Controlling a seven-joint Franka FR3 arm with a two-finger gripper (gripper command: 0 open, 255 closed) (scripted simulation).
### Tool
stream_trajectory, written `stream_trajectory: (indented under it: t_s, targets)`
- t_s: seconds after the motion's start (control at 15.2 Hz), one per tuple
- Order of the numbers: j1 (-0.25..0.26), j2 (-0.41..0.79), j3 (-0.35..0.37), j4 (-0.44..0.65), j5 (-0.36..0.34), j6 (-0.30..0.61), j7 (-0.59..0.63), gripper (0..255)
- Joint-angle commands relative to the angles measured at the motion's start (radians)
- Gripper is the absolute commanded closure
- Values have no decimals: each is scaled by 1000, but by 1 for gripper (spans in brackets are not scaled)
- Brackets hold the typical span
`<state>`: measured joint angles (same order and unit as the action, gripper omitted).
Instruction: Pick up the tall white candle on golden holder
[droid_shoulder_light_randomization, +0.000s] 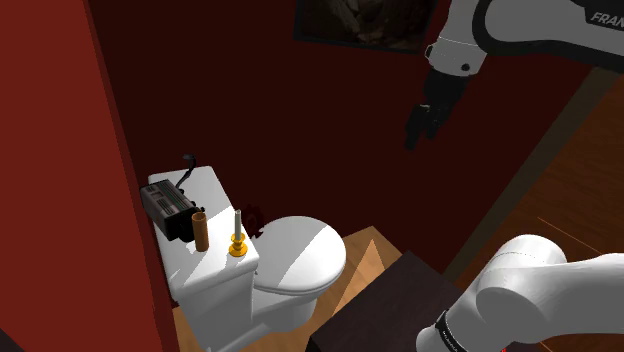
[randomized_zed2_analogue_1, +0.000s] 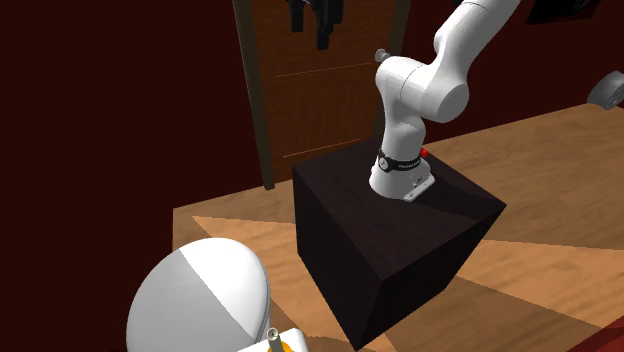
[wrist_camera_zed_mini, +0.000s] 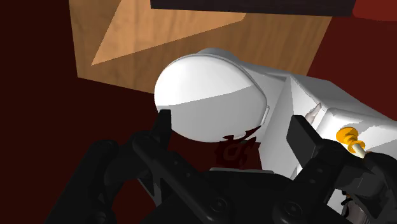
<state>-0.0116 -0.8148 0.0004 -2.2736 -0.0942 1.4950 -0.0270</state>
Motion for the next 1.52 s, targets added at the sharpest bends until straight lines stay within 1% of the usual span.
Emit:
stream_trajectory:
  t_s: [0.0, 0.4, 0.73, 1.12, 1.45]
  targets:
    - [0, 0, 0, 0, 0, 0, 0, 0]
    - [38, 9, 53, -155, 63, 221, 65, 0]
    - [72, 62, 105, -249, 110, 418, 115, 0]
    - [109, 184, 176, -314, 155, 669, 174, 0]
    - [126, 330, 242, -323, 169, 879, 229, 0]
